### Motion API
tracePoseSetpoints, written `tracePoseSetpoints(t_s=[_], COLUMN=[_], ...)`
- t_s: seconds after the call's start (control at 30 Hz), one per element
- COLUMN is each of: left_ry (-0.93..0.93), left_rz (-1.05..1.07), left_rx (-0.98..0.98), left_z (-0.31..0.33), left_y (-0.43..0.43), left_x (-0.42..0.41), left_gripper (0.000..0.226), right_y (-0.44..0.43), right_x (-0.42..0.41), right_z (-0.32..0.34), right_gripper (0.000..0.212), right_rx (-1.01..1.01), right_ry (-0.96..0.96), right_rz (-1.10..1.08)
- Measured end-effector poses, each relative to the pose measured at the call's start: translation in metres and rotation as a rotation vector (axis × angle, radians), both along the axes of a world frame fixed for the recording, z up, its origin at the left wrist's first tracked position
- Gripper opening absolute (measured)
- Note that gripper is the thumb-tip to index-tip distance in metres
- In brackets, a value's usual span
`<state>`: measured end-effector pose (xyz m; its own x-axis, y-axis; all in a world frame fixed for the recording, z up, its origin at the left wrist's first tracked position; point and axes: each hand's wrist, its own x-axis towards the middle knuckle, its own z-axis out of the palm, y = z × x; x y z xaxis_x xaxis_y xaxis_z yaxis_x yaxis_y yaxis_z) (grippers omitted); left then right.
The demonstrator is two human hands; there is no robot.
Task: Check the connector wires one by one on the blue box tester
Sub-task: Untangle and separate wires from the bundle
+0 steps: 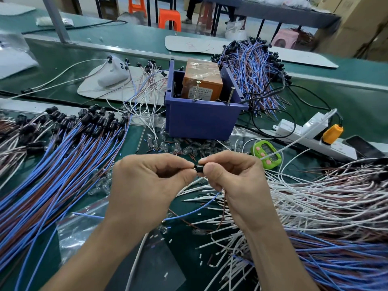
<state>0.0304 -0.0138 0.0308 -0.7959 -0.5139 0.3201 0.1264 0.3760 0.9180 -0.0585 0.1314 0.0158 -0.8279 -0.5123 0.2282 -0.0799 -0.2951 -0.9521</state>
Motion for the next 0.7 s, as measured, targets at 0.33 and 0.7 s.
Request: tracePoseSetpoints(t_s=[0.33, 0.7], left_ry=[-0.090, -0.038], left_rz=[-0.087, 0.025], left_rx=[0.055, -0.092], left_z=[0.000, -0.002], left_y=[-0.009, 0.001], left_x=[-0.003, -0.001], left_gripper=[0.016, 0.029], right_y=[0.002, -0.001], right_x=[0.001, 0.000], right_z=[0.003, 0.000], right_gripper=[0.017, 0.014], right_rx=[0.104, 0.115], right_ry=[0.110, 0.031], right_rz=[-0.049, -0.042])
